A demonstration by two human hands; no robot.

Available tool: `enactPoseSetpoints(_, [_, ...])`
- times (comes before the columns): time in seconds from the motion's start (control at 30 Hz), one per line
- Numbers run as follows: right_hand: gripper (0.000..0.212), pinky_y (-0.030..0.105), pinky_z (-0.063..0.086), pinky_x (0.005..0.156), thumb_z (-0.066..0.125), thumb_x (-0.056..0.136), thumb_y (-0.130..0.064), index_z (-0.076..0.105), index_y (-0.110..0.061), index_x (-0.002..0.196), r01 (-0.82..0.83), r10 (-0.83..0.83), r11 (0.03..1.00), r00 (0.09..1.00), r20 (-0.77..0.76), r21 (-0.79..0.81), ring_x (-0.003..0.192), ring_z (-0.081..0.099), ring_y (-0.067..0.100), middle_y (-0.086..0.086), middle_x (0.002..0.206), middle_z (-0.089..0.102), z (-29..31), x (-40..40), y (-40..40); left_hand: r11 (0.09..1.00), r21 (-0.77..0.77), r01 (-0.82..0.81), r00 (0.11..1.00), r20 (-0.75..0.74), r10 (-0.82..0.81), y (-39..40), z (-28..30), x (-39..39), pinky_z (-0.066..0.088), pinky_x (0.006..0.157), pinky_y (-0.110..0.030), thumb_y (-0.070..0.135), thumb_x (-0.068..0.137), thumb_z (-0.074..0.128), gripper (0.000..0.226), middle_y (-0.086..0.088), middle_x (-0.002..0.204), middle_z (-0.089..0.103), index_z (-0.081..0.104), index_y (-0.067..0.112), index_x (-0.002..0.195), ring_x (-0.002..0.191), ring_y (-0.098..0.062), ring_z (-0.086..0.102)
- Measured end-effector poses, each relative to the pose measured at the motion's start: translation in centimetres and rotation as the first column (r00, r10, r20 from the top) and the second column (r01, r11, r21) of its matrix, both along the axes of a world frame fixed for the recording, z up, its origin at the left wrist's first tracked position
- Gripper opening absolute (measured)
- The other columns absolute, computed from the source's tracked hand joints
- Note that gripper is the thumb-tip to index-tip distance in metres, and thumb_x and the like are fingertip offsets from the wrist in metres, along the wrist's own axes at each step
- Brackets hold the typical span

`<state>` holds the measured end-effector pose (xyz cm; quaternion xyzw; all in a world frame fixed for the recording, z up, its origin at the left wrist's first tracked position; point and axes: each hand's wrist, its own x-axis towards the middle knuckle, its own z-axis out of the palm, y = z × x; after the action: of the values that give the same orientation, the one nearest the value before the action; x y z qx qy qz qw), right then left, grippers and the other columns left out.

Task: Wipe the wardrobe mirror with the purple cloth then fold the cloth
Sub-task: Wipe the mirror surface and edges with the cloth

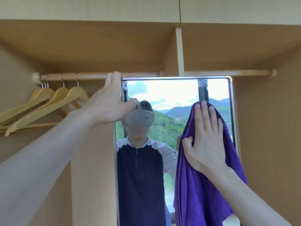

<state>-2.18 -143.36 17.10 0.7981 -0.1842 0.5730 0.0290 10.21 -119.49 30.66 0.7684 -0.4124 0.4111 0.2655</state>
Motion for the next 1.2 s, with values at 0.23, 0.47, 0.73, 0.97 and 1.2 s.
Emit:
enactPoseSetpoints(0.23, [0.090,0.046,0.008,0.129,0.039,0.084,-0.036,0.008,-0.015,0.166,-0.052,0.017,0.973,0.987,-0.157,-0.224,0.161,0.000,0.023,0.001,0.174,0.002,-3.3,-0.9,-1.0,0.936,0.093,-0.340,0.924,0.220,0.314,0.0,0.4,-0.9,0.043,0.067,-0.039,0.089,0.076,0.041,0.092,-0.002,0.133,0.040,0.032,0.021,0.136,0.089,-0.026,0.058])
enactPoseSetpoints(0.47, [0.095,0.046,0.010,0.129,0.045,0.079,-0.033,0.009,-0.019,0.166,-0.075,0.022,0.960,0.980,-0.197,-0.269,0.161,0.004,0.021,-0.003,0.174,0.005,-3.1,-3.6,-5.9,0.882,0.027,-0.471,0.722,0.587,0.367,-4.9,0.2,-5.2,0.033,0.102,-0.051,0.090,0.076,0.034,0.094,-0.008,0.135,0.052,0.046,0.019,0.136,0.121,-0.035,0.043])
enactPoseSetpoints(0.73, [0.089,0.042,0.002,0.130,0.040,0.083,-0.033,0.011,-0.018,0.165,-0.122,0.096,0.954,0.990,-0.108,-0.272,0.161,-0.002,0.019,-0.001,0.174,0.004,6.2,-3.4,-8.2,0.959,0.182,-0.219,0.856,0.508,0.099,-13.9,1.9,-7.4,0.038,0.098,-0.045,0.082,0.066,0.066,0.102,-0.001,0.138,0.044,0.036,0.027,0.146,0.120,-0.027,0.041])
enactPoseSetpoints(0.97, [0.095,0.039,-0.002,0.130,0.047,0.079,-0.033,0.012,-0.016,0.166,-0.174,0.138,0.949,0.980,-0.146,-0.265,0.161,0.003,0.025,0.000,0.174,0.005,-4.0,-3.2,-7.3,0.987,0.122,-0.108,0.907,0.419,0.048,-14.1,1.6,-6.3,0.034,0.097,-0.037,0.082,0.059,0.073,0.107,0.002,0.121,0.041,0.042,0.026,0.144,0.111,-0.021,0.038])
enactPoseSetpoints(1.2, [0.094,0.040,0.002,0.130,0.047,0.080,-0.035,0.012,-0.017,0.166,-0.193,0.109,0.896,0.968,-0.224,-0.399,0.161,0.002,0.022,0.000,0.174,0.006,-0.2,-4.0,-9.8,0.985,0.120,-0.126,0.912,0.405,0.067,-14.3,1.5,-6.9,0.033,0.095,-0.035,0.081,0.059,0.074,0.109,0.003,0.114,0.036,0.041,0.026,0.146,0.106,-0.021,0.036])
